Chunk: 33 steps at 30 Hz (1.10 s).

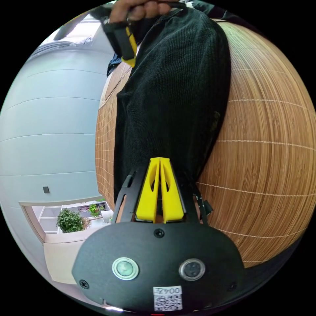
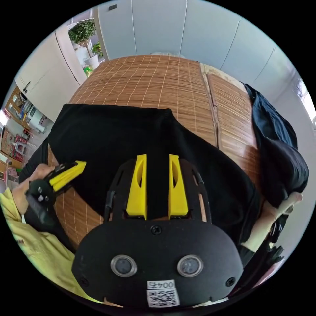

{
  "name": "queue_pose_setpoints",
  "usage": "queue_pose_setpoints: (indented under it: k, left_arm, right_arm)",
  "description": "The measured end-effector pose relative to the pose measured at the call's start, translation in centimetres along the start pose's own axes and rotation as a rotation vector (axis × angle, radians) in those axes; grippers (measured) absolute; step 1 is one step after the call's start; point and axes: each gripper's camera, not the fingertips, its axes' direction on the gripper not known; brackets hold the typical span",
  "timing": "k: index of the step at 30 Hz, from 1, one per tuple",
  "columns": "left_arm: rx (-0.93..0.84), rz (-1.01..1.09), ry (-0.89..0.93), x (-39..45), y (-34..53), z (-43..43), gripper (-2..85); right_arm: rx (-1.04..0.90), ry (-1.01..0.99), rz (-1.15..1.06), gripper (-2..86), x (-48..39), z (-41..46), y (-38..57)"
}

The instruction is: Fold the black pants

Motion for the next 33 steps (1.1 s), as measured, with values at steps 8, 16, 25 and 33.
queue_pose_setpoints:
  k: [8,16,25,33]
  left_arm:
    - [0.048,-0.064,-0.015,0.6,1.2,-0.4,-0.1]
    - [0.074,-0.139,-0.100,2.4,1.8,-1.0,-0.1]
    - [0.013,-0.144,-0.121,3.0,0.4,-1.5,-0.1]
    - [-0.044,-0.164,-0.114,2.8,-1.1,-1.8,-0.1]
  right_arm:
    - [-0.044,-0.005,0.198,12.0,4.7,-2.2,17.6]
    - [0.092,-0.067,0.483,14.5,18.5,-4.5,26.5]
    - [-0.067,-0.416,0.621,20.9,34.1,3.1,28.7]
    - [-0.284,-0.470,0.495,20.0,34.5,7.5,27.7]
